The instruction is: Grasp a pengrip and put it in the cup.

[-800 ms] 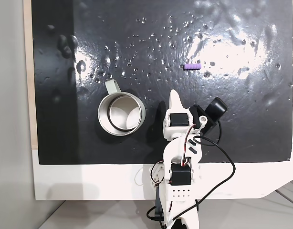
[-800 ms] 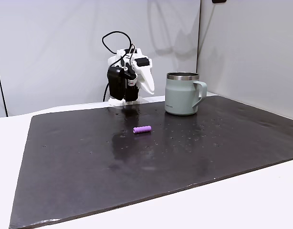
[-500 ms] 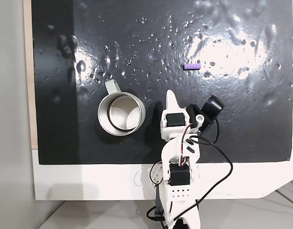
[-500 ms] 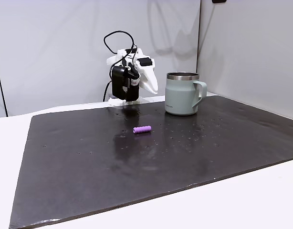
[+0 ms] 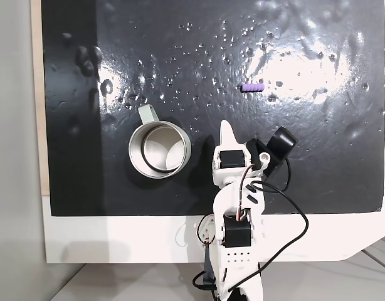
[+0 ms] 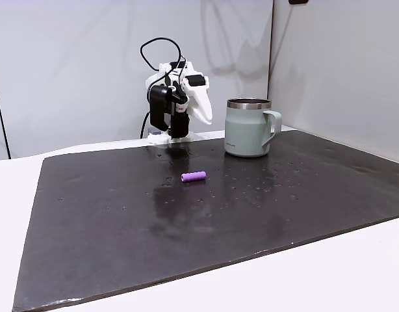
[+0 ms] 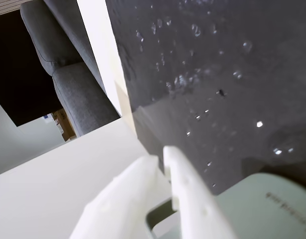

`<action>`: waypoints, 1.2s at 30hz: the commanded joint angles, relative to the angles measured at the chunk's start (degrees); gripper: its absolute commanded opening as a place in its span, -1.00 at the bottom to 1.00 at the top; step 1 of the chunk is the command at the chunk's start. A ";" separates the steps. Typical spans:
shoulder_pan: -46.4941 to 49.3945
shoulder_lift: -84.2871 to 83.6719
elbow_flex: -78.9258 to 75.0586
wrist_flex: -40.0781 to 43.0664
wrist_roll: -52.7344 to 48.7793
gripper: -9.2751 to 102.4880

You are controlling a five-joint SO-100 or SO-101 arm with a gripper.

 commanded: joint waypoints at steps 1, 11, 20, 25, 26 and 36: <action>0.44 -7.29 -12.30 3.69 -1.32 -0.83; 9.05 -40.96 -43.68 12.66 -2.55 -0.83; 13.18 -64.86 -66.18 22.68 -3.34 -0.55; 14.24 -76.73 -76.99 29.09 -4.31 -0.54; 14.33 -79.45 -79.37 30.50 -4.48 -0.54; 13.89 -102.83 -101.78 42.28 -6.42 -0.52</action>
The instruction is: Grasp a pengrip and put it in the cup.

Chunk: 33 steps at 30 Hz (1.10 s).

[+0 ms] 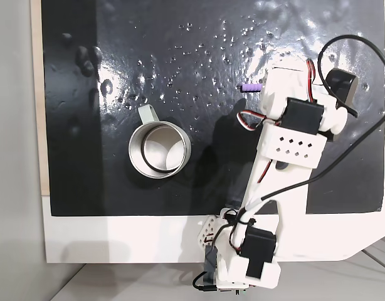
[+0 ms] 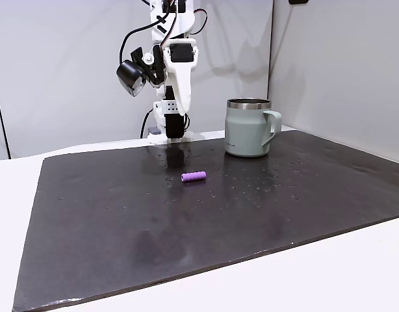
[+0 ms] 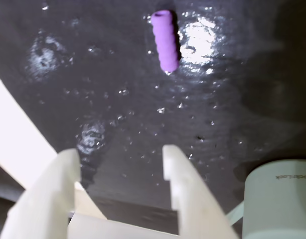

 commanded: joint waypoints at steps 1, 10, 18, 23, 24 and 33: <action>-0.26 -4.48 -7.56 2.55 -1.14 -0.52; 1.67 -16.26 -11.07 0.26 -3.60 -0.51; 1.76 -26.10 -17.75 -0.97 -3.96 -0.51; 0.35 -30.67 -20.21 -1.58 -4.22 -0.51; -0.09 -31.29 -20.21 -1.76 -4.31 -0.51; -2.90 -34.72 -19.78 -2.64 -4.31 -0.51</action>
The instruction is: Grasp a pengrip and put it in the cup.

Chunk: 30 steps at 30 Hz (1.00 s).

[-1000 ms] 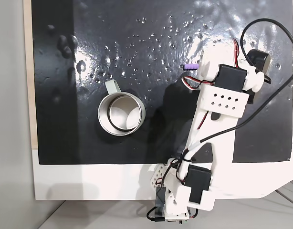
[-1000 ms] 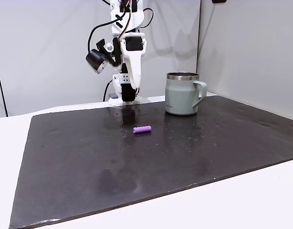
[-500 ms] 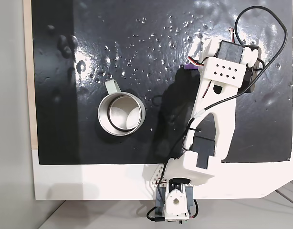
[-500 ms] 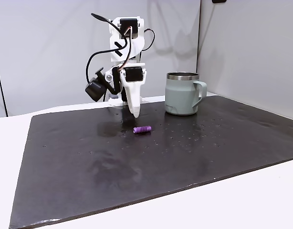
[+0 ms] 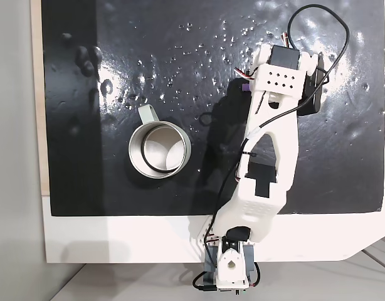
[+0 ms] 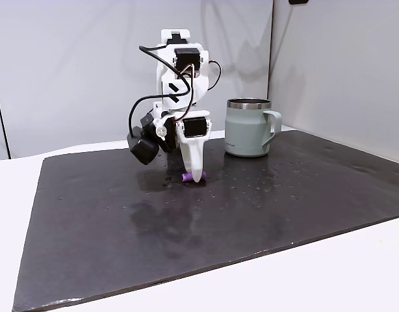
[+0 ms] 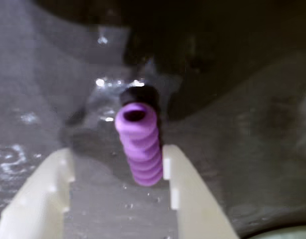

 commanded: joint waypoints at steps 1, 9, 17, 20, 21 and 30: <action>-0.79 0.00 -3.34 -0.97 -0.44 -0.51; -1.23 -1.41 -1.76 -1.32 -0.97 -0.61; -0.62 -1.76 -2.11 -0.88 -1.58 -0.83; -0.62 0.00 -3.43 1.23 -1.41 -0.83; -0.79 0.79 -4.66 2.72 -1.14 -0.83; -2.55 16.00 -7.65 12.57 0.97 -0.83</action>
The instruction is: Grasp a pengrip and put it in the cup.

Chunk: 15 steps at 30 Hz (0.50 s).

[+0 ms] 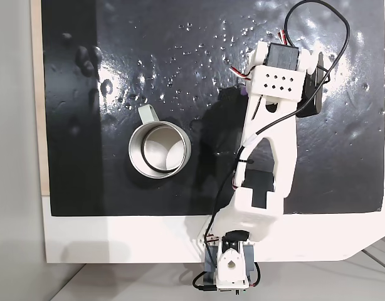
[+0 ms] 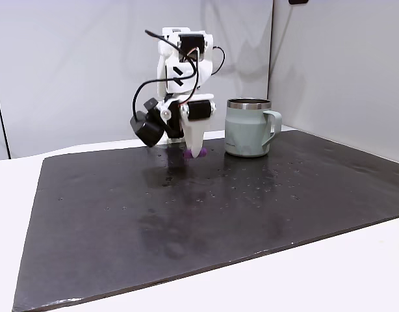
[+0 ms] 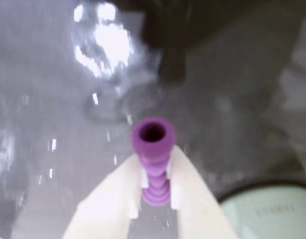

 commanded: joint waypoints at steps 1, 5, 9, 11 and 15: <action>-1.14 9.67 -5.80 3.96 1.05 -0.83; -1.14 16.35 -6.24 5.80 1.32 -0.83; -1.49 23.99 -5.80 5.89 1.14 -0.83; -1.76 27.25 -5.98 5.89 0.70 -0.83; -3.25 32.70 -5.80 6.06 0.09 -0.83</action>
